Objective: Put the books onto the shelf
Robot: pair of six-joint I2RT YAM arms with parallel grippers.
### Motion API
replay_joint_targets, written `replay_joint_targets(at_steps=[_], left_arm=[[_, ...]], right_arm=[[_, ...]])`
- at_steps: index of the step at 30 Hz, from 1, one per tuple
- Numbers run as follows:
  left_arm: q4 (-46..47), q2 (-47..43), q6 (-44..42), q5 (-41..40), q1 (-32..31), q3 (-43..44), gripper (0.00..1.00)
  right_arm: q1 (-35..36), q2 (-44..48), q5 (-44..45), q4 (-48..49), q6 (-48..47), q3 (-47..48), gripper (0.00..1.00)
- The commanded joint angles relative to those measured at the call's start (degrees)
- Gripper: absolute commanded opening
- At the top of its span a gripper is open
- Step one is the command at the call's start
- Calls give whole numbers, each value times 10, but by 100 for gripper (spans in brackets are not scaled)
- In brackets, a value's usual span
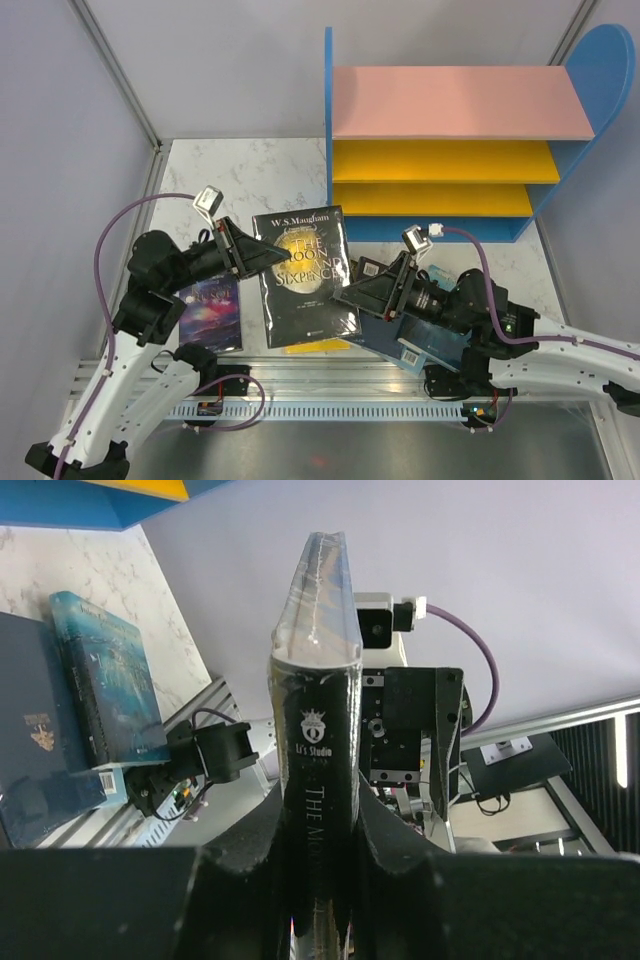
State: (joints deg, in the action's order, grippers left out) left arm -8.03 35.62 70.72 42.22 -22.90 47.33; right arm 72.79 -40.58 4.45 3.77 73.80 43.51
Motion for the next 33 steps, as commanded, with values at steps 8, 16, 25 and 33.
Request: replay_joint_targets(at_steps=[8,16,25,33], left_arm=[[-43,29,-26,-109,4,109,2],[-92,25,-49,-134,4,113,2],[-291,101,-184,-101,4,236,48],[-543,118,-378,-166,4,367,98]], right_arm=[[25,24,23,51,20,-4,84],[50,-50,44,147,-5,48,45],[49,-56,132,-37,-89,191,0],[49,64,279,-242,-132,288,0]])
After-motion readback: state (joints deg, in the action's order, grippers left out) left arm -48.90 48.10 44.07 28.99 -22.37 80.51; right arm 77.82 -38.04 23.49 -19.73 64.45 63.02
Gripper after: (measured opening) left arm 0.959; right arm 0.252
